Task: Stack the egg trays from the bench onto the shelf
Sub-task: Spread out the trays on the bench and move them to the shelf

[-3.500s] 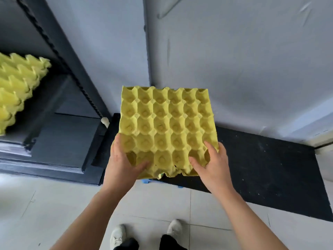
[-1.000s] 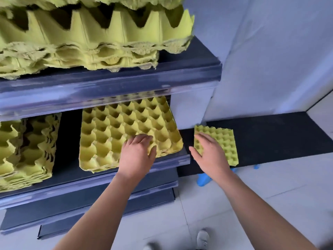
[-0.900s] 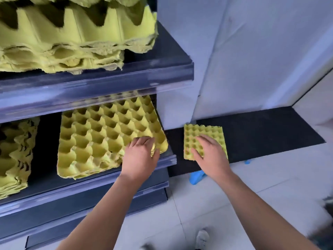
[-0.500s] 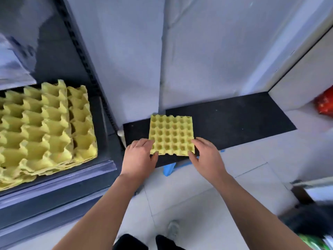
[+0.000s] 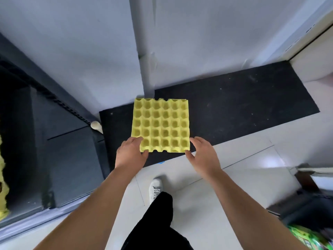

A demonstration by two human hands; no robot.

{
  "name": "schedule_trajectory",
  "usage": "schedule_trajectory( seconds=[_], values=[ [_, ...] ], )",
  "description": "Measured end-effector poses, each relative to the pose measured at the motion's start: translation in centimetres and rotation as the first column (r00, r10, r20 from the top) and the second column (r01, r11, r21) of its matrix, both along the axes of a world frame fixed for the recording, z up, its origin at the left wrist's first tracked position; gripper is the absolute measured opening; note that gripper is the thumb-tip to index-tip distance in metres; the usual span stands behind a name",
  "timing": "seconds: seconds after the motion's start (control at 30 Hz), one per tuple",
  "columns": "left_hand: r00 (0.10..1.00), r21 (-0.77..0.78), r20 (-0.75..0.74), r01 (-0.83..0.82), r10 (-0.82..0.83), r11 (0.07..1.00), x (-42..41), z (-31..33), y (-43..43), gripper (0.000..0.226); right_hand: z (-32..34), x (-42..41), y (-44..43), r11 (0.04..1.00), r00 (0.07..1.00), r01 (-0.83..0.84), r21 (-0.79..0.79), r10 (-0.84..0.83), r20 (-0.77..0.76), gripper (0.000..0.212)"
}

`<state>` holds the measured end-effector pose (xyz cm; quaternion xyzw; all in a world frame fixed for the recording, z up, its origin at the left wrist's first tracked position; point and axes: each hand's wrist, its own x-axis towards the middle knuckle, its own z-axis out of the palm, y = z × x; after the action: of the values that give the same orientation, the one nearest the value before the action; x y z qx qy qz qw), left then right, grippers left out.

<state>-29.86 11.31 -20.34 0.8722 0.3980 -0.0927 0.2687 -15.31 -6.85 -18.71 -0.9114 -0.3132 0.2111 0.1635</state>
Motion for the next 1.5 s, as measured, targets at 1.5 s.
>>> schedule_trajectory(
  seconds=[1.5],
  values=[
    [0.739, -0.3, 0.382, -0.47, 0.555, 0.83, -1.0, 9.6, -3.2, 0.099, 6.1, 4.9, 0.0, 0.958, 0.999, -0.036, 0.284, 0.044, -0.019, 0.072]
  ],
)
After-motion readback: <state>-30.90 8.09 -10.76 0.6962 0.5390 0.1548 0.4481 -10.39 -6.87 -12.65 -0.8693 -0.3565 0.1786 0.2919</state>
